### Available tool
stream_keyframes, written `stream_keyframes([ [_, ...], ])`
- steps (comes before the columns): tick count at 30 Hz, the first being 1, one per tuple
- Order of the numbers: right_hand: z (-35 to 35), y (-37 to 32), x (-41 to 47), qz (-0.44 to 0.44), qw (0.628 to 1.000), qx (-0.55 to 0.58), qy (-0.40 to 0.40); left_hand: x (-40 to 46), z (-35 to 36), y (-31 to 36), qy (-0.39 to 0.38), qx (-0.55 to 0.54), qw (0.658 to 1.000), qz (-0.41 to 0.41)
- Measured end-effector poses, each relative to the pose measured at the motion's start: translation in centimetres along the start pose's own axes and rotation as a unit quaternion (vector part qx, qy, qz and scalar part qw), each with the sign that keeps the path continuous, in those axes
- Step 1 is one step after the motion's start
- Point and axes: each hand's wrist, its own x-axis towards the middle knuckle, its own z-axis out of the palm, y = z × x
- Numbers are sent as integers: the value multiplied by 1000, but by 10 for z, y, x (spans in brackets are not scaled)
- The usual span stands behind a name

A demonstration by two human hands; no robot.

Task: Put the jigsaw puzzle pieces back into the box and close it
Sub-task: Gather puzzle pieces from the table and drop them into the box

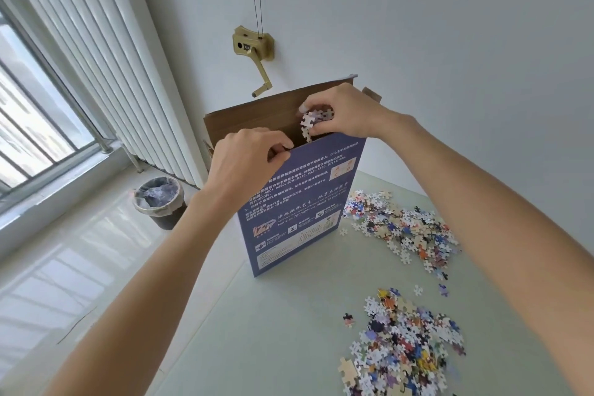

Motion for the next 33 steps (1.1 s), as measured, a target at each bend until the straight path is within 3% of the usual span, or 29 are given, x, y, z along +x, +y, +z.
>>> stream_keyframes([
  [5,9,-3,-1,-12,998,-25,51,-2,3,1,16,8,1000,12],
  [14,15,-15,-9,-8,999,-9,47,-4,4,1,25,8,999,25],
  [19,25,-15,-31,-15,988,62,142,-14,6,4,123,20,987,106],
  [24,41,-18,-95,20,963,70,259,-45,20,19,168,-70,969,169],
  [26,62,-15,-149,61,949,92,294,-73,38,32,130,-124,970,163],
  [28,92,-13,-204,130,944,120,280,-103,59,43,62,-166,976,127],
  [33,167,-4,-347,345,915,153,146,-175,126,76,-238,-186,953,39],
])
